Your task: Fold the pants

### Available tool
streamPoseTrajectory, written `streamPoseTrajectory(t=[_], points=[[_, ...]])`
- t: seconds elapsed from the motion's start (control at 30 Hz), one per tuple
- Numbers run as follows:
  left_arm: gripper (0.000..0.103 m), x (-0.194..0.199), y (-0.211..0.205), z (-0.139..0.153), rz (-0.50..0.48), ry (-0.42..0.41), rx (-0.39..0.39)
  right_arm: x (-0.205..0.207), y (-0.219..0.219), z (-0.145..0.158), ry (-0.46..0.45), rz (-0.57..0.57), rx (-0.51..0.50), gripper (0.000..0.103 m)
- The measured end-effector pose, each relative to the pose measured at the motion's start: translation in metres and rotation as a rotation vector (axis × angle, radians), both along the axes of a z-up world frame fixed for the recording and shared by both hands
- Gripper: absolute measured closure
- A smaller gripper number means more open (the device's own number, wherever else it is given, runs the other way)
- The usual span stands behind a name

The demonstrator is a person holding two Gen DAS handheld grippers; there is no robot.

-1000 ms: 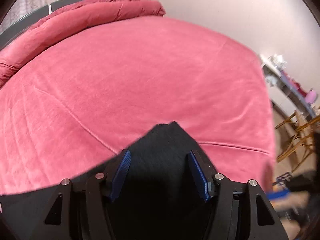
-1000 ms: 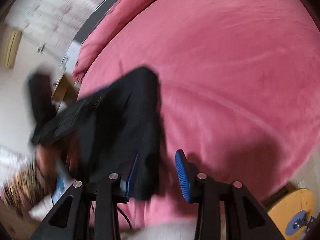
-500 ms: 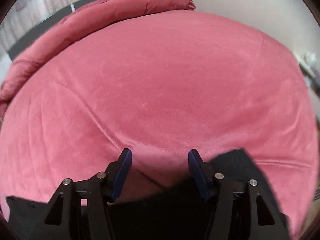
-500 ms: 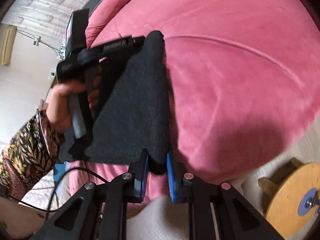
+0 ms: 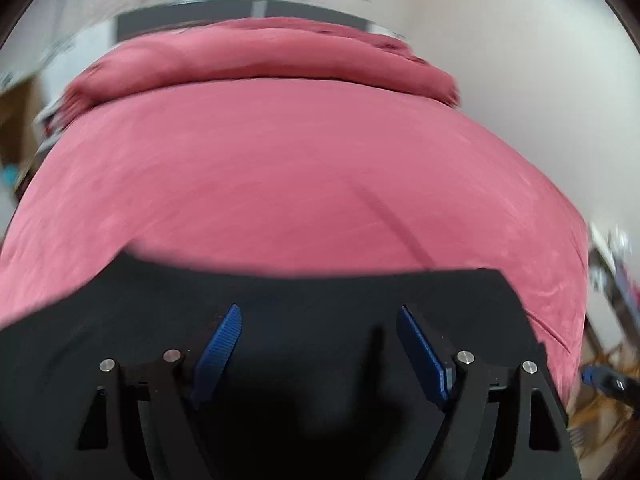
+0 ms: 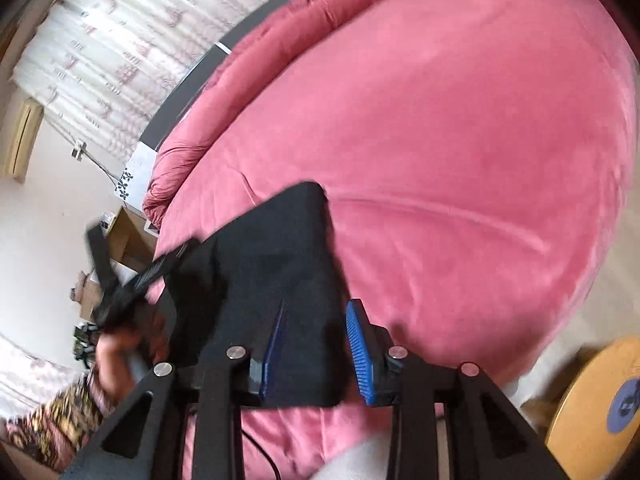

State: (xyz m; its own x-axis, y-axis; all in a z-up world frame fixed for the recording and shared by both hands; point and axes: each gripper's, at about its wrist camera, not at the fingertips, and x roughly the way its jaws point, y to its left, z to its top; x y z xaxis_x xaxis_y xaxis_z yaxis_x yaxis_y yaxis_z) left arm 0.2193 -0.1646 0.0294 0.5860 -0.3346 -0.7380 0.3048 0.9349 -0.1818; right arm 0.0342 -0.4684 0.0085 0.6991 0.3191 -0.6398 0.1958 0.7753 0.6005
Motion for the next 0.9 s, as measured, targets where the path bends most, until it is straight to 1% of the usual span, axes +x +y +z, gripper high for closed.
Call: streamPoseTrajectory(t=[0.03,0.07,0.1,0.17,0.2,0.3,0.33,0.4,0.47,0.5,0.57,0.6,0.67,0.77,0.83,0.9], points=[[0.02,-0.001,0.013,-0.003,0.024,0.007,0.017,0.005,0.004,0.001,0.002,0.0,-0.019,0.066],[0.02,-0.006,0.026,-0.007,0.039,0.017,0.034,0.013,0.009,0.0,0.027,-0.011,-0.05,0.06],[0.02,-0.012,0.037,-0.012,0.043,0.036,0.041,0.019,0.014,-0.003,0.046,-0.016,-0.069,0.058],[0.02,-0.02,0.051,-0.026,0.032,0.101,0.034,0.025,0.014,-0.009,0.059,-0.011,-0.101,0.057],[0.02,-0.024,0.058,-0.03,0.024,0.123,0.024,0.027,0.017,-0.011,0.073,-0.022,-0.12,0.054],[0.016,-0.032,0.058,-0.036,-0.002,0.105,0.016,0.028,0.026,-0.011,0.085,-0.025,-0.143,0.05],[0.012,-0.031,0.057,-0.037,-0.007,0.107,0.014,0.029,0.028,-0.011,0.101,-0.033,-0.16,0.05],[0.01,-0.027,0.05,-0.043,-0.022,0.13,0.009,0.028,0.029,-0.012,0.118,-0.034,-0.179,0.05],[0.01,-0.029,0.042,-0.042,-0.017,0.123,0.041,0.025,0.03,-0.013,0.129,-0.043,-0.183,0.05],[0.01,-0.03,0.036,-0.047,-0.022,0.114,0.067,0.022,0.03,-0.013,0.131,-0.048,-0.18,0.05],[0.013,-0.037,0.016,-0.051,-0.044,0.07,0.15,0.019,0.03,-0.015,0.141,-0.06,-0.176,0.05],[0.016,-0.039,0.013,-0.053,-0.048,0.054,0.167,0.021,0.031,-0.018,0.149,-0.066,-0.178,0.05],[0.018,-0.042,0.008,-0.052,-0.045,0.034,0.18,0.02,0.03,-0.017,0.15,-0.067,-0.179,0.05],[0.018,-0.047,0.007,-0.054,-0.037,0.03,0.179,0.025,0.027,-0.014,0.12,-0.073,-0.196,0.05],[0.018,-0.05,0.008,-0.053,-0.034,0.031,0.181,0.032,0.024,-0.012,0.115,-0.071,-0.215,0.045],[0.018,-0.061,0.017,-0.048,-0.029,0.03,0.181,0.041,0.021,-0.014,0.105,-0.048,-0.207,0.04]])
